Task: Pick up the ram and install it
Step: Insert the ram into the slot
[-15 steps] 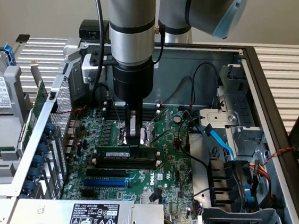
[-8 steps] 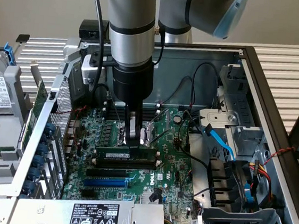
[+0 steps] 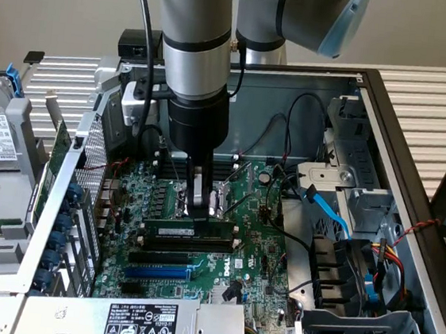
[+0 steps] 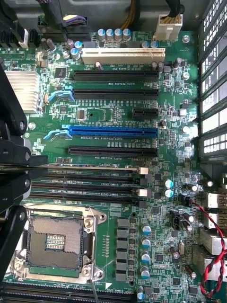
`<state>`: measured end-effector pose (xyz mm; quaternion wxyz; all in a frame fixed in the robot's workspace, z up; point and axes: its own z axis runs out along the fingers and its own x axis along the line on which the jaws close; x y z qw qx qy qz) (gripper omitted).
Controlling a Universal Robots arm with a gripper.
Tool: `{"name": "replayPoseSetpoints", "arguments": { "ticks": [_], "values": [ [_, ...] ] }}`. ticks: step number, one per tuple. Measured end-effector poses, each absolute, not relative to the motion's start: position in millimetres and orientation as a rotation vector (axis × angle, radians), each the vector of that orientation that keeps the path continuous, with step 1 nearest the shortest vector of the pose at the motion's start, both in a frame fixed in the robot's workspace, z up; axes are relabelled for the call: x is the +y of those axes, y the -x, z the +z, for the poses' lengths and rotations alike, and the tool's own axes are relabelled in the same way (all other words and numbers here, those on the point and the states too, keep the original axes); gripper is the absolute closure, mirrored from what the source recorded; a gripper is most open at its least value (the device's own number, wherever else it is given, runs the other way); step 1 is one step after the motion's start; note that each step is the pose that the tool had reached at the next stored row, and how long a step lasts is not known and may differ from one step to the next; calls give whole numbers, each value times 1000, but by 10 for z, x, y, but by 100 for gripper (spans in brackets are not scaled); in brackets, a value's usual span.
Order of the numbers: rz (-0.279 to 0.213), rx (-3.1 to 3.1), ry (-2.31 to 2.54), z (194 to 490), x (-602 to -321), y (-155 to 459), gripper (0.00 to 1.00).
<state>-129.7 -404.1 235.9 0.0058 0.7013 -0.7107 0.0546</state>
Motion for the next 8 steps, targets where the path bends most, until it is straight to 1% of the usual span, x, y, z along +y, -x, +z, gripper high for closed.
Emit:
{"name": "replayPoseSetpoints", "arguments": {
  "ticks": [8],
  "values": [
    [179, -2245, -2182, 2352, -4041, 1314, 87]
  ]
}}
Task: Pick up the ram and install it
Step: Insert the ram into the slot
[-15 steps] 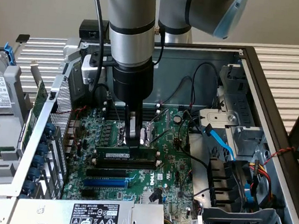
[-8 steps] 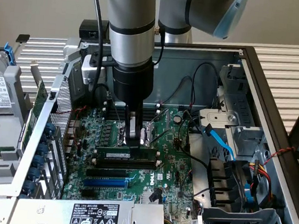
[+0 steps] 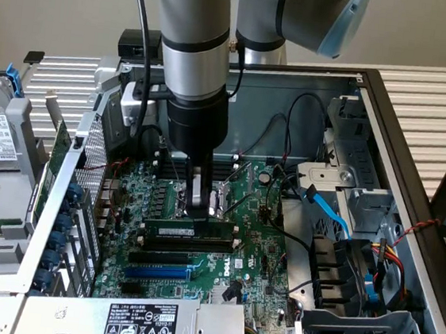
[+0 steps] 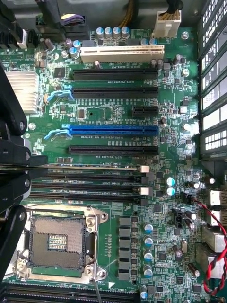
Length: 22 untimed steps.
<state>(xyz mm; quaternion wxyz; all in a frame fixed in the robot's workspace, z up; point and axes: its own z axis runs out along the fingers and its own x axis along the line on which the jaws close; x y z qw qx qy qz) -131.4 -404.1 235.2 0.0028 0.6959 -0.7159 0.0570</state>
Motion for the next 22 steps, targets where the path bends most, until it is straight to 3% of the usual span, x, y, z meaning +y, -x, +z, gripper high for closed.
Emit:
{"name": "replayPoseSetpoints", "arguments": {
  "ticks": [22],
  "values": [
    [180, -2256, -2184, 2321, -4033, 1334, 87]
  ]
}}
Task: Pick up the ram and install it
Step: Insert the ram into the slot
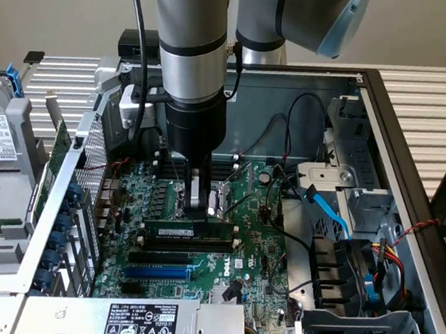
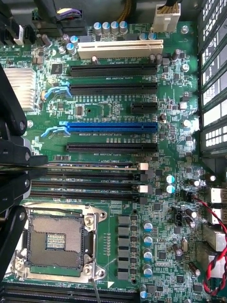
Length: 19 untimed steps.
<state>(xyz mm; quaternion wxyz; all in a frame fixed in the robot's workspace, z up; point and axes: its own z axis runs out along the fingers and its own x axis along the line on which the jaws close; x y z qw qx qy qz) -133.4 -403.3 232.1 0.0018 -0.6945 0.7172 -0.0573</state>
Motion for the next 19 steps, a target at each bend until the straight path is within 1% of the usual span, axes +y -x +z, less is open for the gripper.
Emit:
{"name": "replayPoseSetpoints", "arguments": {
  "ticks": [19],
  "values": [
    [-182, 2242, 2185, 2300, -4028, 1343, 87]
  ]
}}
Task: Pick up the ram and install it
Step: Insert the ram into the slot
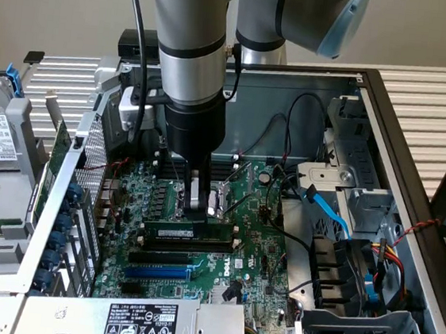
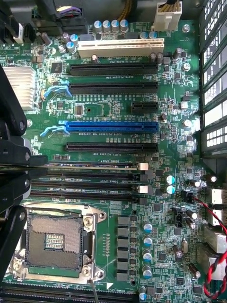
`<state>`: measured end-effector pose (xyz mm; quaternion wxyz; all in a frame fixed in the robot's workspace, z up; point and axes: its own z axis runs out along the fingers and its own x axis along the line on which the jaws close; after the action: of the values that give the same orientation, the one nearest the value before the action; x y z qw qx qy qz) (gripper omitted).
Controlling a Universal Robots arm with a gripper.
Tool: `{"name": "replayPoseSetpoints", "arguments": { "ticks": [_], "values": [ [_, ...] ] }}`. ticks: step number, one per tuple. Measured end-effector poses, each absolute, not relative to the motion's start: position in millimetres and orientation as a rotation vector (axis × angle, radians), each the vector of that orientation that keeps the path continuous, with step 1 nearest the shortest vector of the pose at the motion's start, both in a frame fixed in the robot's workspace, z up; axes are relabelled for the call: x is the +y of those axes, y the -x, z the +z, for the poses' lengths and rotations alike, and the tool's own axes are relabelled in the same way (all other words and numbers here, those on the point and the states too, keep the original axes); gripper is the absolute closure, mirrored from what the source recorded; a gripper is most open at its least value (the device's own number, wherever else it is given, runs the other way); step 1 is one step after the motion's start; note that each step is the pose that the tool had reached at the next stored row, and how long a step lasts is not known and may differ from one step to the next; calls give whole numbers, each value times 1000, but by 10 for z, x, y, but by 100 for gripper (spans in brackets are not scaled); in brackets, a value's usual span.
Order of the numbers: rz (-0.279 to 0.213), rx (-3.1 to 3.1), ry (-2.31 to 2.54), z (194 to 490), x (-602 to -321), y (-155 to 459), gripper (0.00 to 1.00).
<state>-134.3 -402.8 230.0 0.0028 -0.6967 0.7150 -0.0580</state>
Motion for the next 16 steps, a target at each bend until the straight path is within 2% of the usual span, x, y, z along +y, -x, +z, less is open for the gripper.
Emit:
{"name": "replayPoseSetpoints", "arguments": {
  "ticks": [16],
  "values": [
    [-182, 2228, 2199, 2298, -4027, 1343, 87]
  ]
}}
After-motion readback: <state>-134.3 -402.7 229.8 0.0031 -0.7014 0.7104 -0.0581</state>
